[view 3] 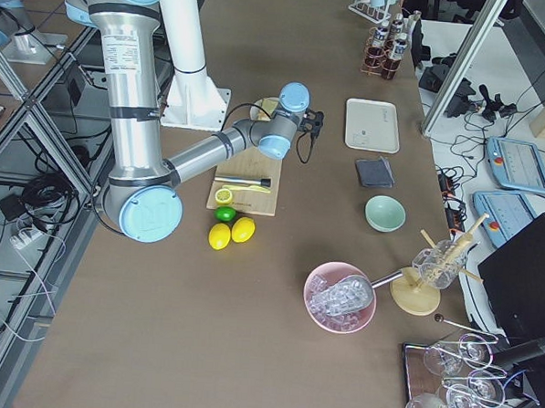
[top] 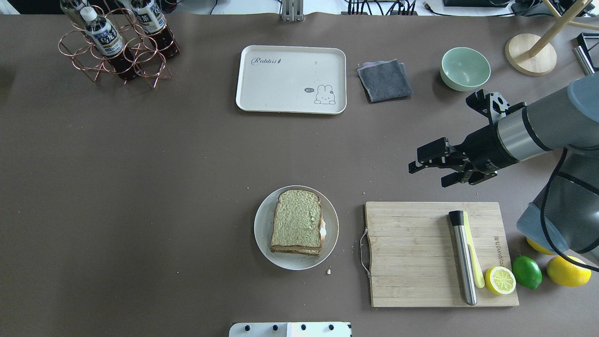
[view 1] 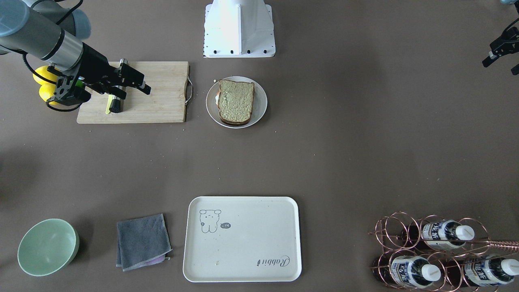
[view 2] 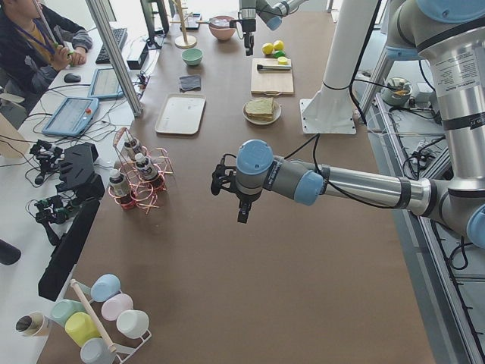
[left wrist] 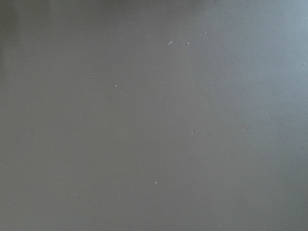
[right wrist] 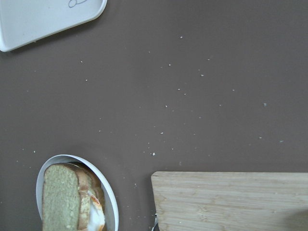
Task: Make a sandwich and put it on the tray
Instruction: 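Open the right gripper and withdraw the right arm to rest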
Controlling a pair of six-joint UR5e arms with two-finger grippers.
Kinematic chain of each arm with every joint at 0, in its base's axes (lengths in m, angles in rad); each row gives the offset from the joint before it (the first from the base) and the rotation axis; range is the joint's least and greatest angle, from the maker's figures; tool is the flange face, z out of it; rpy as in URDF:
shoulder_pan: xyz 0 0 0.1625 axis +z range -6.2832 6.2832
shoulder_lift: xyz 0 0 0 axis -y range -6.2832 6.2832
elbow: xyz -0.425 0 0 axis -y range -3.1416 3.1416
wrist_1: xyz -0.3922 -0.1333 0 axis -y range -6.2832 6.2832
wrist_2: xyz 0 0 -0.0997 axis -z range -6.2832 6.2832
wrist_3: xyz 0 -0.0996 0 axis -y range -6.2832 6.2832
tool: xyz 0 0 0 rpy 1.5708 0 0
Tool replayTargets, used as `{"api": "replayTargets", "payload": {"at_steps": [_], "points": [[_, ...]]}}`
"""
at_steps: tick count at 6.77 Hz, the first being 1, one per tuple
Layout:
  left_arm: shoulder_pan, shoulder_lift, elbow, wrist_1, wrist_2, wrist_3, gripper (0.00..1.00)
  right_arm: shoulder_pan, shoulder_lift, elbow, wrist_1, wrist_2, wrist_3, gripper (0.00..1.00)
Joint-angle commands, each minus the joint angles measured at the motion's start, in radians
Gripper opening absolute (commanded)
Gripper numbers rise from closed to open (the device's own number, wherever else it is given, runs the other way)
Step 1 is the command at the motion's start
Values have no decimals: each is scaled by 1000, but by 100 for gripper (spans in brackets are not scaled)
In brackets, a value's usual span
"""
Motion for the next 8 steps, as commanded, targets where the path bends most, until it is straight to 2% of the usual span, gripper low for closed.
{"api": "replayTargets", "payload": {"at_steps": [1, 3, 5, 8], "points": [[133, -5, -27, -142, 1, -262, 97, 106, -116, -9, -1, 65, -191, 100], [209, -69, -28, -158, 2, -330, 96, 167, -181, -27, -5, 67, -309, 100], [326, -190, -23, -158, 14, -501, 95, 239, -236, -64, -18, 91, -449, 100], [525, -340, -24, -158, 178, -725, 95, 393, -242, -64, -333, 91, -882, 100]]}}
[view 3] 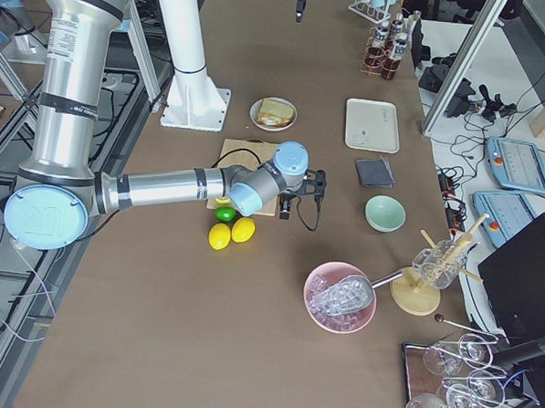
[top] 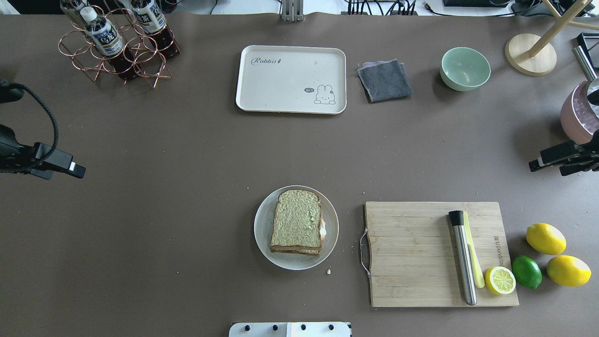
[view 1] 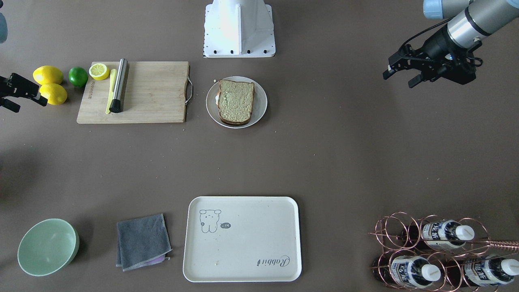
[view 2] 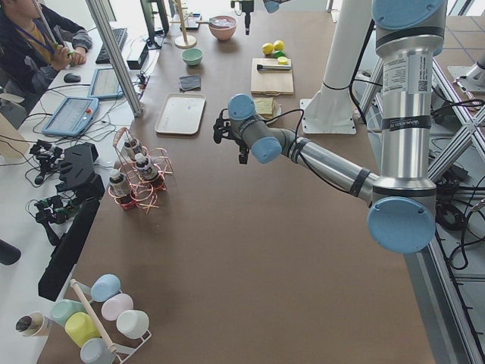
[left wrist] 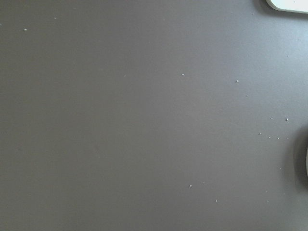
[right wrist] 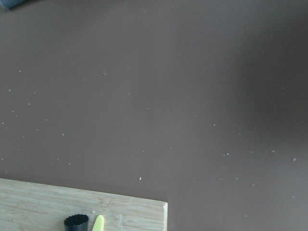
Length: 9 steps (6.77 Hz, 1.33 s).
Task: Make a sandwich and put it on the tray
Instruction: 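Reach the left gripper to the white plate rim and grasp it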
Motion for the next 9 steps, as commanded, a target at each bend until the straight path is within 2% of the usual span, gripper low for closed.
{"api": "replayTargets", "payload": {"at_steps": [1, 2, 3, 5, 7, 9], "points": [[129, -81, 1, 1, 99, -129, 94, 148, 3, -1, -292, -8, -406, 100], [164, -110, 7, 3, 128, -132, 93, 229, 6, -1, -444, -22, -604, 100], [218, -154, 33, 5, 174, -141, 93, 273, 13, 4, -533, -63, -726, 100], [362, -345, 143, 8, 266, -282, 92, 282, 1, -1, -540, -89, -741, 100], [416, -426, 211, 6, 341, -283, 88, 290, -16, 1, -540, -89, -742, 100], [485, -438, 231, -2, 432, -284, 77, 295, -23, 1, -539, -89, -742, 100]]}}
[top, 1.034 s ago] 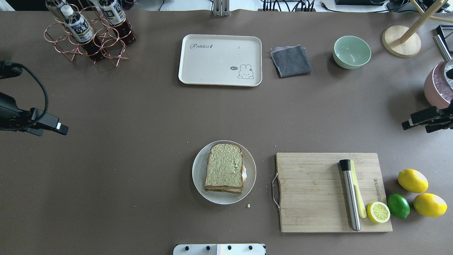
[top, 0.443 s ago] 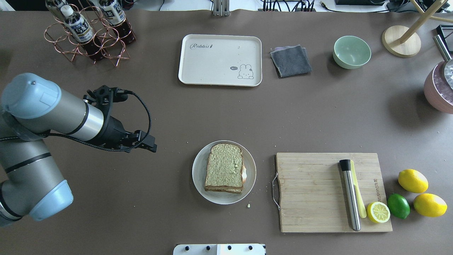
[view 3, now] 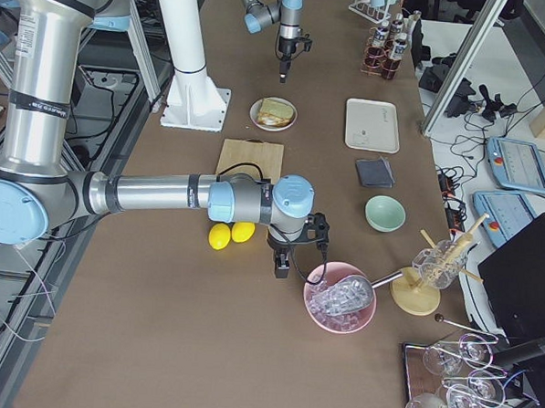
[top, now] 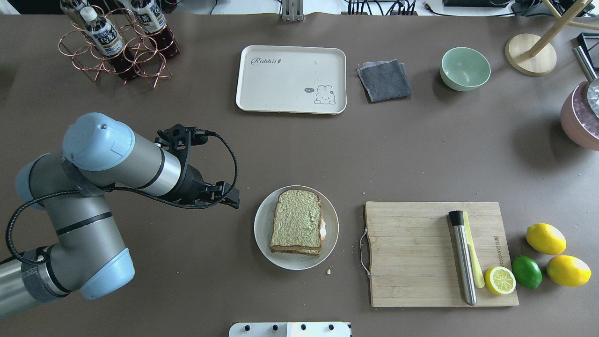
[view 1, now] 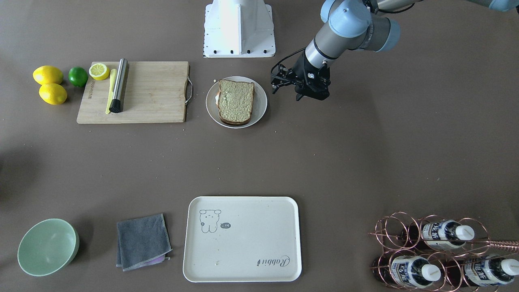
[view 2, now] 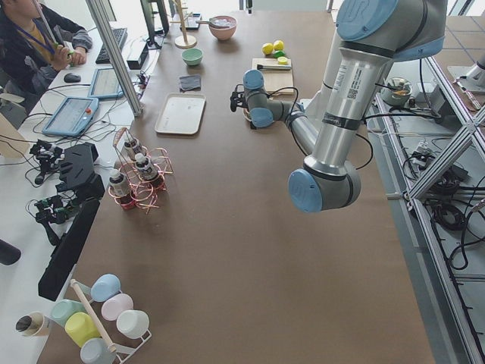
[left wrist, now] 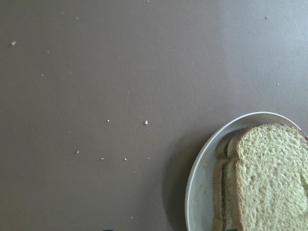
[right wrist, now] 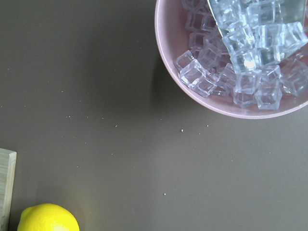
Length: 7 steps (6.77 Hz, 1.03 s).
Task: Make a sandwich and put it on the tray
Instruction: 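Reach the left gripper to the white plate rim and grasp it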
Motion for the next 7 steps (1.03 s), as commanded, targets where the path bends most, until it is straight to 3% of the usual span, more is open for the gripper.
{"api": "replayTargets", "payload": {"at_steps": [1, 4, 7], "points": [[66, -15, 14, -7, 81, -2, 70, 2, -4, 0, -1, -1, -2, 100], [106, -15, 91, -135, 120, -58, 63, 4, -12, 1, 0, 5, -6, 100], [115, -18, 110, -146, 120, -75, 58, 7, -15, 1, 0, 7, -6, 100]]}}
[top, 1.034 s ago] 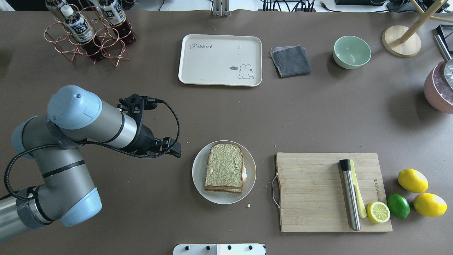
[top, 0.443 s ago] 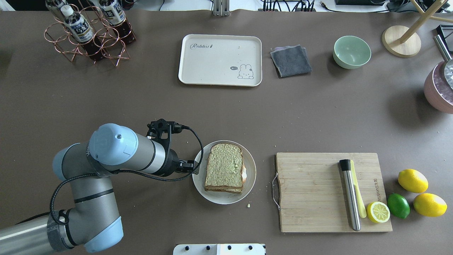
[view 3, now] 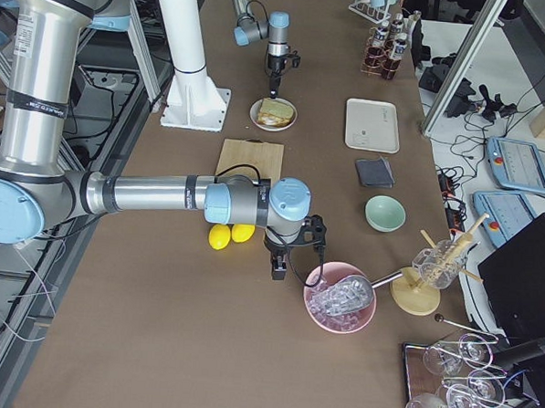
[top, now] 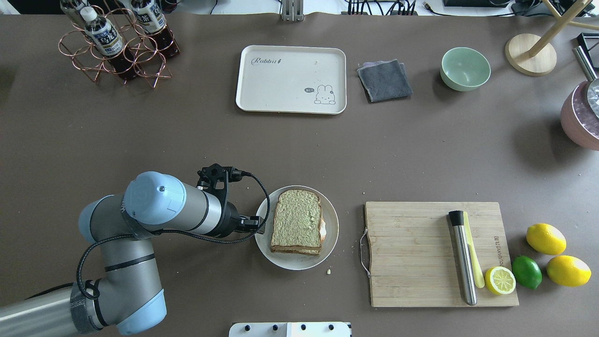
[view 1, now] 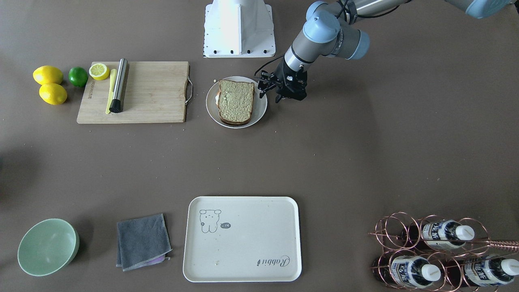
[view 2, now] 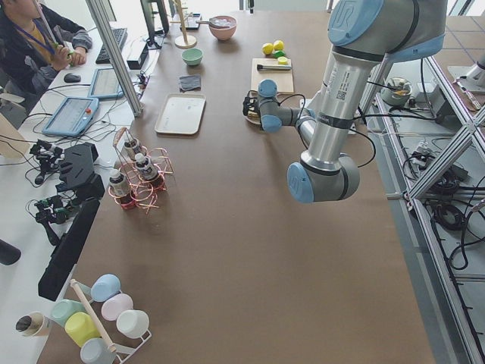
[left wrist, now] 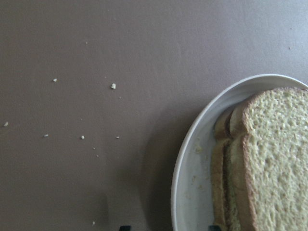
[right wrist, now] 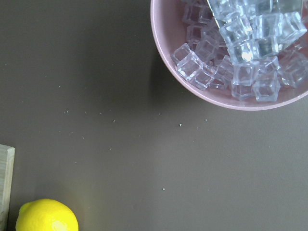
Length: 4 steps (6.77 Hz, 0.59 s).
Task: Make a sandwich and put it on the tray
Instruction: 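Reach the left gripper to the white plate rim and grasp it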
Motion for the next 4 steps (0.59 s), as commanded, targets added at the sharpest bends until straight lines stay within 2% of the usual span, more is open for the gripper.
{"api": "replayTargets", "payload": {"at_steps": [1, 4], "points": [[5, -7, 9, -4, 1, -8, 53, 3, -7, 3, 1, 0, 0, 100], [5, -30, 36, -5, 1, -24, 47, 9, -12, 5, 1, 0, -2, 100]]}}
